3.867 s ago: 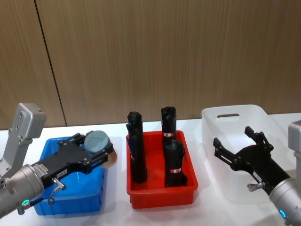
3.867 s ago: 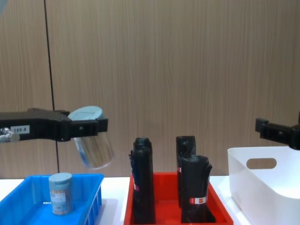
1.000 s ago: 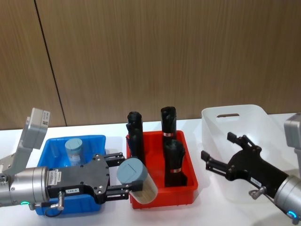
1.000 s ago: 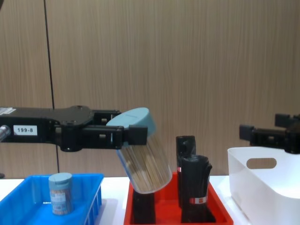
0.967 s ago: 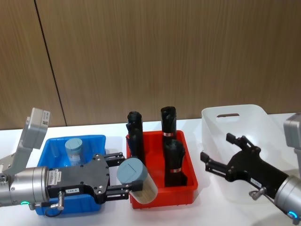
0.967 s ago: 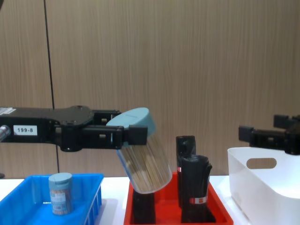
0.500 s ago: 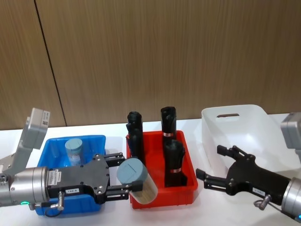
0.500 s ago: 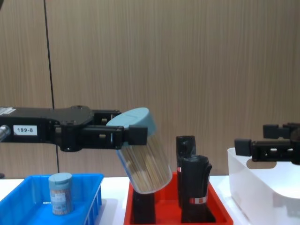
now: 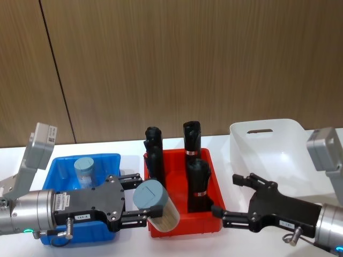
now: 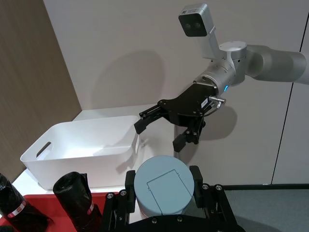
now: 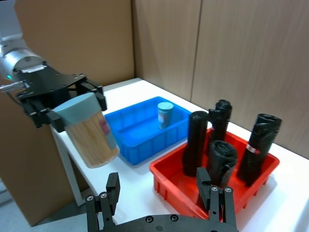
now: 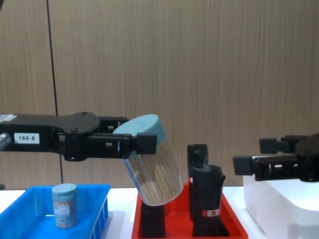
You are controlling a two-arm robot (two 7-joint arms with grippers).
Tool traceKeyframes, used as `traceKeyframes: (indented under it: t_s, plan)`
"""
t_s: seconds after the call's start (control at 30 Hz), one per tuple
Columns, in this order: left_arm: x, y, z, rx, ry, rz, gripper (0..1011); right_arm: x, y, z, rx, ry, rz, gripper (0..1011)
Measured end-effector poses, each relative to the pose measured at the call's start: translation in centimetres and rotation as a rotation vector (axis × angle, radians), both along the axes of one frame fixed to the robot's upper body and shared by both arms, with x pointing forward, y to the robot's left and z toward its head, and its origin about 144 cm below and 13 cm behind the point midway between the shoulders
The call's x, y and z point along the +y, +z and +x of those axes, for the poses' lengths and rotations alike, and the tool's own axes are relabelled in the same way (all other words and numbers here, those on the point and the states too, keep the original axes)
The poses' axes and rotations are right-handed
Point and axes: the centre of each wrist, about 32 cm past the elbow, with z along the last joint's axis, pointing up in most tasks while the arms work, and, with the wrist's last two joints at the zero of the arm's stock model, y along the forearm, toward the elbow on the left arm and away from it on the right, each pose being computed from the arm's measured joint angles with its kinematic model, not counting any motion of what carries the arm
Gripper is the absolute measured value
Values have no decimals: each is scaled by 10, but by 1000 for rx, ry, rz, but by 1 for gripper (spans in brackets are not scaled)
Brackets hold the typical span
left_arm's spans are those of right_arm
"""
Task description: Pick the cotton swabs from the blue box and place them into the white box.
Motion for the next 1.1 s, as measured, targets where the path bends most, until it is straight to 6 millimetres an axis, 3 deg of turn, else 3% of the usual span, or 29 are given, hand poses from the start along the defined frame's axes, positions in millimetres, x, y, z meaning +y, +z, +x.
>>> traceKeyframes:
  t_s: [1.1]
  plan:
    - [0,0,0,0,0,0,671,40,-7,5,22,159,11,1002]
